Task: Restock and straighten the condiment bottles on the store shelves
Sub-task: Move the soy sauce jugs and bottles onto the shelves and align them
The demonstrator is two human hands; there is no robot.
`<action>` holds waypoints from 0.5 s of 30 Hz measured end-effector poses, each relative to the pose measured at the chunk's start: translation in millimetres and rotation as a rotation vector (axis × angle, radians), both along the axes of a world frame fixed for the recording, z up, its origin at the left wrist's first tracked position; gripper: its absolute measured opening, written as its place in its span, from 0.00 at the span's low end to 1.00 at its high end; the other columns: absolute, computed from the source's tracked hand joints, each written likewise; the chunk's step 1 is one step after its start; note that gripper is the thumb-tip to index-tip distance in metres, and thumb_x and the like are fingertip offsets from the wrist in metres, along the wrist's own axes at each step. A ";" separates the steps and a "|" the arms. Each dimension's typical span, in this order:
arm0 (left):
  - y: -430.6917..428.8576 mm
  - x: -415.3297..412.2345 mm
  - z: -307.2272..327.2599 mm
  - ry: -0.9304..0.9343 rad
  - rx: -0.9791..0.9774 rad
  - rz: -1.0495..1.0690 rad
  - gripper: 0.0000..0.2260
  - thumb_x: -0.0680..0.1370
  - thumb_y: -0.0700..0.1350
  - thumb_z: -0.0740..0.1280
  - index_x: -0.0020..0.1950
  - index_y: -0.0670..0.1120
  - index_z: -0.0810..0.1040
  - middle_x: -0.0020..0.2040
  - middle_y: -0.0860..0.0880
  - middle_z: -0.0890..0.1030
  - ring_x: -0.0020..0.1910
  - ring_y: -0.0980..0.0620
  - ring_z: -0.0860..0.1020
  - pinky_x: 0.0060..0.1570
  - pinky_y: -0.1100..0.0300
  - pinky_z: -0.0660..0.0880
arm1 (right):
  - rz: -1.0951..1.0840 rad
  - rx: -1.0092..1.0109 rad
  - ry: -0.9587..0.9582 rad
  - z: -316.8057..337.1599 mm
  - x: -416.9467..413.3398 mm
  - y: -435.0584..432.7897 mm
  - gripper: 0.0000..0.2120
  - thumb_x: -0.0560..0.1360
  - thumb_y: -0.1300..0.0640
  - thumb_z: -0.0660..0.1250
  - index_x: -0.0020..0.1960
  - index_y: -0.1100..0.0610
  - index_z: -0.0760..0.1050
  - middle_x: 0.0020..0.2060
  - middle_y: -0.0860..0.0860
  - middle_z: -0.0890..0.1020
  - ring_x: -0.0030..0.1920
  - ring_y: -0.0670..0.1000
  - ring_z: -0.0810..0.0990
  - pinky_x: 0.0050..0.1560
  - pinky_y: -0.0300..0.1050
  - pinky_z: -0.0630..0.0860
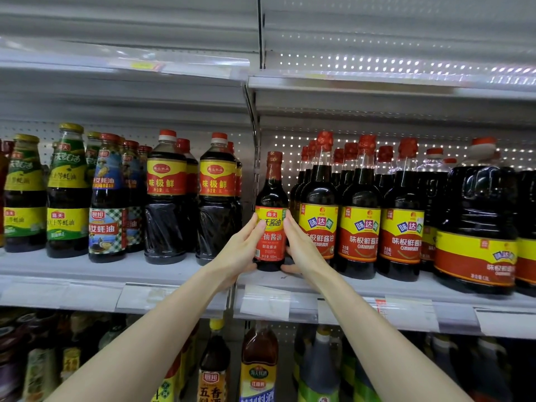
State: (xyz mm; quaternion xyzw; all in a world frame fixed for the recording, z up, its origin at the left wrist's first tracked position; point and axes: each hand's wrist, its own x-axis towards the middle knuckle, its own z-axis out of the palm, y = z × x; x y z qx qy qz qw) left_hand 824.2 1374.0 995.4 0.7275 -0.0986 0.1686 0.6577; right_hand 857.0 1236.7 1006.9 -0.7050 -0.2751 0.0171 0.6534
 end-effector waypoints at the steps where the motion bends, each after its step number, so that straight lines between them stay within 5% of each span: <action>1: -0.3 -0.2 -0.1 0.003 -0.001 0.002 0.27 0.80 0.59 0.57 0.78 0.62 0.52 0.69 0.53 0.71 0.63 0.54 0.72 0.56 0.52 0.71 | -0.001 0.000 0.000 -0.5 0.1 -0.2 0.25 0.82 0.41 0.50 0.77 0.38 0.50 0.74 0.49 0.64 0.72 0.55 0.66 0.64 0.59 0.70; 15: -2.3 -4.9 2.3 0.022 -0.006 0.022 0.27 0.80 0.60 0.57 0.77 0.63 0.53 0.70 0.54 0.71 0.65 0.53 0.71 0.68 0.40 0.66 | -0.013 -0.007 -0.022 -2.2 5.7 2.3 0.25 0.81 0.39 0.51 0.76 0.36 0.51 0.74 0.47 0.63 0.71 0.54 0.67 0.65 0.59 0.70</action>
